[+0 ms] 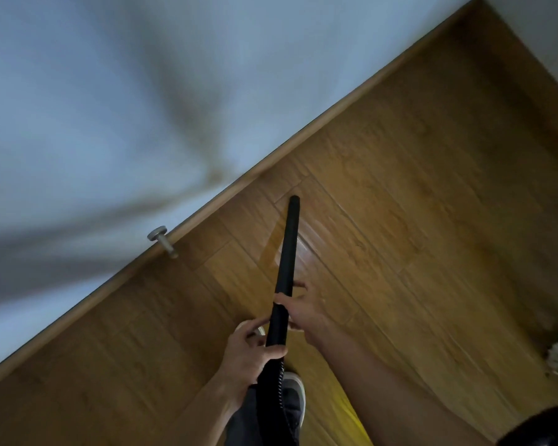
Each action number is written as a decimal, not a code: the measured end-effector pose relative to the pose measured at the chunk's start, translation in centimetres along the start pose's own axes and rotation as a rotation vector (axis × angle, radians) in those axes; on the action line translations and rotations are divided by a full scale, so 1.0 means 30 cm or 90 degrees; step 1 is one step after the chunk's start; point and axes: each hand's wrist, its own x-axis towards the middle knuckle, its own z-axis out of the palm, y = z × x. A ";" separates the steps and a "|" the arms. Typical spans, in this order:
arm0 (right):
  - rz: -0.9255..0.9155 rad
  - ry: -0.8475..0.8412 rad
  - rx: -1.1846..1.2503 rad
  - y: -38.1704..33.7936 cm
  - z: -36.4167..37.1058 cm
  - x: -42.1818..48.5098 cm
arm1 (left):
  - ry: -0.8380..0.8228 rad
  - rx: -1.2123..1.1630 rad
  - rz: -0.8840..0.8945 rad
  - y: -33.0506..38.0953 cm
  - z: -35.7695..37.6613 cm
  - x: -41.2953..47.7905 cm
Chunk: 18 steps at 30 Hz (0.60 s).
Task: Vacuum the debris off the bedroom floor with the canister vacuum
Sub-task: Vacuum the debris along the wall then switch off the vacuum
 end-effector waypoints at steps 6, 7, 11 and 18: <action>-0.037 -0.005 -0.040 0.016 0.020 -0.014 | 0.019 -0.040 0.024 -0.061 0.005 -0.042; -0.040 -0.006 -0.041 0.019 0.029 -0.018 | 0.027 -0.045 0.026 -0.068 0.009 -0.049; -0.062 -0.049 -0.058 0.030 0.110 -0.028 | 0.073 -0.063 0.043 -0.096 -0.014 -0.075; -0.091 -0.086 -0.051 0.057 0.230 -0.040 | 0.132 -0.126 0.043 -0.138 -0.108 -0.083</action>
